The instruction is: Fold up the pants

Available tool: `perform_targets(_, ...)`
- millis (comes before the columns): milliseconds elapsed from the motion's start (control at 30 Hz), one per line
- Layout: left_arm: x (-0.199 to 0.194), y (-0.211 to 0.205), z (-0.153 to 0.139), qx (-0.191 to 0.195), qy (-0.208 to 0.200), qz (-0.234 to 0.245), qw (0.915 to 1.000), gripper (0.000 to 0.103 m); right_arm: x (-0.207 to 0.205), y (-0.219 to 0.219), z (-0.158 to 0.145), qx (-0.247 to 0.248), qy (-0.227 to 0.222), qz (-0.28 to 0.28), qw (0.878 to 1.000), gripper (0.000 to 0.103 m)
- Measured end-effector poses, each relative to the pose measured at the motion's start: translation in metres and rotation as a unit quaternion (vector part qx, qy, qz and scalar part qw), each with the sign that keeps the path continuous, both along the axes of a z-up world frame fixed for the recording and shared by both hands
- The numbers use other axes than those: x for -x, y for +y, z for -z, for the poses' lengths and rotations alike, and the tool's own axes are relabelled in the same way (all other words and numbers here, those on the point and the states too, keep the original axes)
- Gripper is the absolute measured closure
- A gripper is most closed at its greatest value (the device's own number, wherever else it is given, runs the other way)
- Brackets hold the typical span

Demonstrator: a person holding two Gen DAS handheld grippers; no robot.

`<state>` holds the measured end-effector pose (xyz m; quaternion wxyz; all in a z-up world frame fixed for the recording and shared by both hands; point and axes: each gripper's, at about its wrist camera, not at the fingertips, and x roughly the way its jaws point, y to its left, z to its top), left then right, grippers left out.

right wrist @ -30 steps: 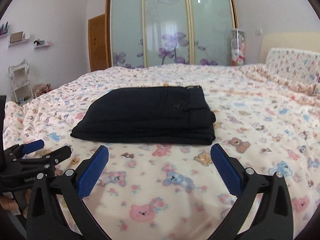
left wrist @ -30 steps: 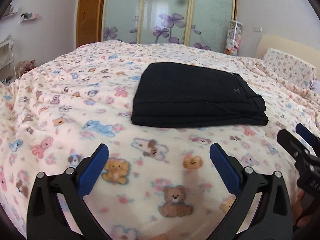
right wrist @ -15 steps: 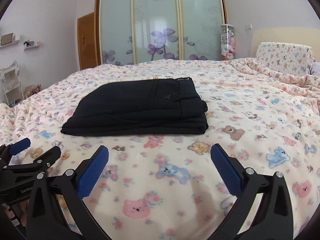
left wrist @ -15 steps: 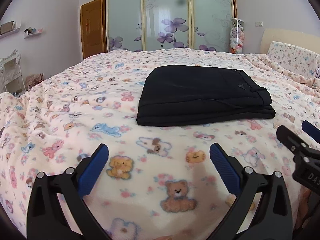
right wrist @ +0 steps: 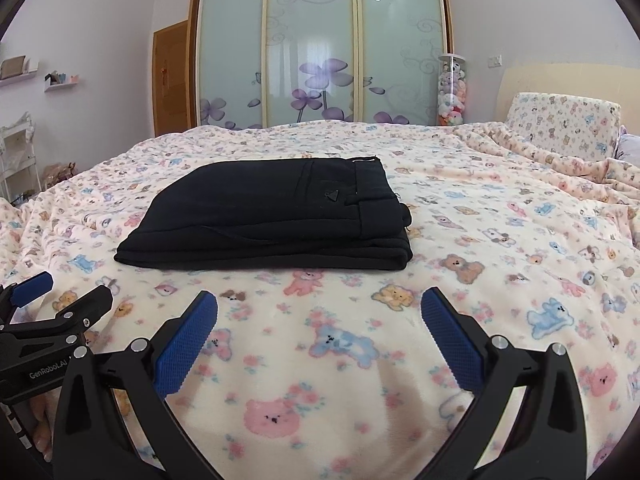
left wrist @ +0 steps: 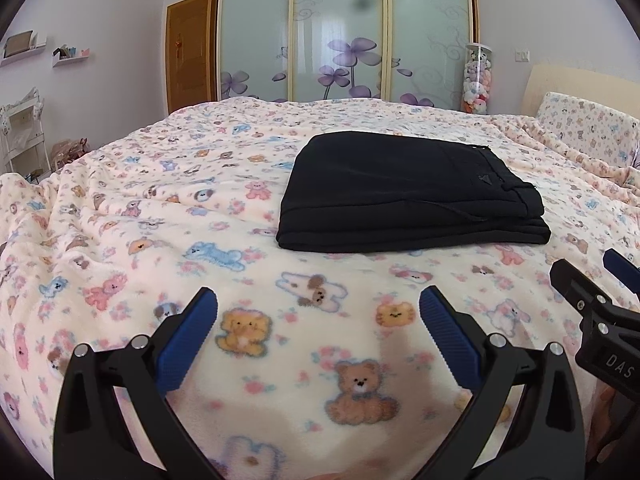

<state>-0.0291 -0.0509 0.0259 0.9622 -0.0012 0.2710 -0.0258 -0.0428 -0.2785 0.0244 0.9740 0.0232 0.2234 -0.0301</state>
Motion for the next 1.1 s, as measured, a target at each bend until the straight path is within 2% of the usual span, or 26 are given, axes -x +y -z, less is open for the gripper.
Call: perform_targets(1100, 0.0008, 0.0019, 0.0003, 0.011, 0.001, -0.001, 0.9999, 0.002, 0.0032, -0.0024, 0.0002, 0.000, -0.003, 0.008, 1.000, 0.001)
